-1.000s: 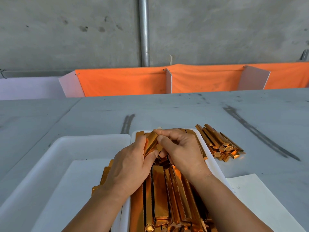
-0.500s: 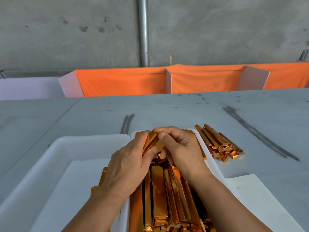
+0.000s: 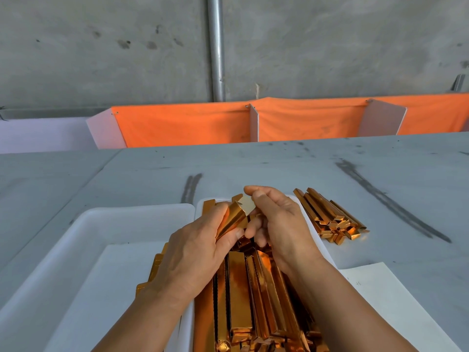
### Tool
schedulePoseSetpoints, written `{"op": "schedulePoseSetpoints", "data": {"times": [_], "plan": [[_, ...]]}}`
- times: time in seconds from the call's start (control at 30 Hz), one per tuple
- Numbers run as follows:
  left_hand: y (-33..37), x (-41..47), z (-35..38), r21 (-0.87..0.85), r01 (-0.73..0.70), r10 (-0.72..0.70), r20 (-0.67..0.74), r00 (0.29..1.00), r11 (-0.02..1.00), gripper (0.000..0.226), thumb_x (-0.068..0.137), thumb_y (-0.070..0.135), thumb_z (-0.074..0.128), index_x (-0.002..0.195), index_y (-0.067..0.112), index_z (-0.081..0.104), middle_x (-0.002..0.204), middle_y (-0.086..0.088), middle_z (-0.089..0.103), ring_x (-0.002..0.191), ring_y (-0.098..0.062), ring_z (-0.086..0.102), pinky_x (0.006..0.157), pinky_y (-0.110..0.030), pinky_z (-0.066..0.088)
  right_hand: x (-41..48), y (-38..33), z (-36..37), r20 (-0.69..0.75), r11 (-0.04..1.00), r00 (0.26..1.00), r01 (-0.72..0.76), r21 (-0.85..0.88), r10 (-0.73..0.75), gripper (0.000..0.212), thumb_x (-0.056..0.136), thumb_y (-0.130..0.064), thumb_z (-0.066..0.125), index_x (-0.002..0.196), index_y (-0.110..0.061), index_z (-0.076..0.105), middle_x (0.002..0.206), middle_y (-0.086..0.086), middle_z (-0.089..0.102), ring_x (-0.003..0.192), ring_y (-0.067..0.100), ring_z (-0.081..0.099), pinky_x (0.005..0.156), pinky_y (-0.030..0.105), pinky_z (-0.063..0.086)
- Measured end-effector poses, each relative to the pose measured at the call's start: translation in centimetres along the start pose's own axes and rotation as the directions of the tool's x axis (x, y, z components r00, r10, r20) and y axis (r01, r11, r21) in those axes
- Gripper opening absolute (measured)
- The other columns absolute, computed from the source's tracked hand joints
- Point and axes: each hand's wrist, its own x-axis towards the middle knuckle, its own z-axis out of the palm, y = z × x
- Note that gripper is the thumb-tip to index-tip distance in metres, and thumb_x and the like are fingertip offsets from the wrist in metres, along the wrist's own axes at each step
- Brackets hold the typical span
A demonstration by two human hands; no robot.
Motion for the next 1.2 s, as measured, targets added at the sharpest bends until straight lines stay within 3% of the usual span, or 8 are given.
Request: {"op": "schedulePoseSetpoints", "data": {"times": [0.27, 0.37, 0.5, 0.7, 0.83, 1.2], "plan": [[-0.07, 0.00, -0.18, 0.010, -0.021, 0.021, 0.001, 1.000, 1.000, 0.057, 0.086, 0.070, 0.032, 0.134, 0.040, 0.037, 0.091, 0.019, 0.058, 0.077, -0.004, 0.060, 0.064, -0.016, 0.048, 0.27, 0.35, -0.18, 0.141, 0.994, 0.988, -0.080, 0.078, 0.069, 0.017, 0.094, -0.024, 0.065, 0.096, -0.010, 0.074, 0.062, 0.009, 0.064, 0.042, 0.011, 0.051, 0.041, 0.019, 0.040], [-0.05, -0.03, -0.08, -0.002, -0.025, 0.025, 0.000, 1.000, 1.000, 0.054, 0.087, 0.070, 0.032, 0.134, 0.044, 0.035, 0.090, 0.019, 0.060, 0.077, -0.002, 0.061, 0.065, -0.015, 0.050, 0.26, 0.52, -0.13, 0.125, 0.997, 0.990, -0.066, 0.038, 0.061, 0.011, 0.091, -0.022, 0.069, 0.093, -0.013, 0.075, 0.063, 0.008, 0.063, 0.047, 0.013, 0.050, 0.043, 0.020, 0.040], [0.00, -0.03, -0.06, -0.003, -0.035, 0.035, 0.016, 0.999, 0.999, 0.055, 0.086, 0.070, 0.034, 0.135, 0.048, 0.031, 0.087, 0.024, 0.053, 0.074, 0.001, 0.055, 0.063, -0.008, 0.040, 0.31, 0.56, -0.11, 0.103, 0.998, 0.993, -0.054, 0.028, 0.051, 0.006, 0.091, -0.016, 0.069, 0.087, -0.014, 0.073, 0.061, 0.007, 0.061, 0.048, 0.014, 0.047, 0.045, 0.021, 0.041], [-0.09, -0.01, -0.19, -0.069, -0.036, 0.039, 0.040, 0.998, 0.997, 0.063, 0.080, 0.077, 0.033, 0.137, 0.050, 0.033, 0.080, 0.030, 0.049, 0.077, 0.001, 0.057, 0.069, -0.012, 0.045, 0.39, 0.54, -0.15, 0.084, 0.997, 0.994, -0.073, 0.038, 0.070, 0.016, 0.091, -0.011, 0.066, 0.076, -0.016, 0.070, 0.055, 0.007, 0.057, 0.043, 0.014, 0.044, 0.045, 0.023, 0.042], [-0.09, -0.04, -0.27, -0.105, -0.030, 0.035, 0.046, 0.998, 0.994, 0.062, 0.081, 0.074, 0.037, 0.137, 0.046, 0.039, 0.085, 0.024, 0.055, 0.080, -0.001, 0.059, 0.072, -0.018, 0.051, 0.47, 0.48, -0.27, 0.096, 0.992, 0.992, -0.090, 0.085, 0.082, 0.012, 0.091, -0.012, 0.066, 0.080, -0.011, 0.070, 0.057, 0.008, 0.057, 0.043, 0.014, 0.045, 0.044, 0.022, 0.042], [0.05, -0.09, -0.42, -0.131, -0.016, 0.024, 0.057, 0.998, 0.991, 0.059, 0.083, 0.072, 0.040, 0.135, 0.044, 0.042, 0.089, 0.023, 0.057, 0.084, -0.001, 0.061, 0.073, -0.019, 0.051, 0.34, 0.39, -0.14, 0.057, 1.000, 0.998, -0.017, 0.013, 0.016, 0.014, 0.094, -0.015, 0.064, 0.083, -0.009, 0.069, 0.055, 0.010, 0.060, 0.039, 0.015, 0.047, 0.046, 0.022, 0.046]]}}
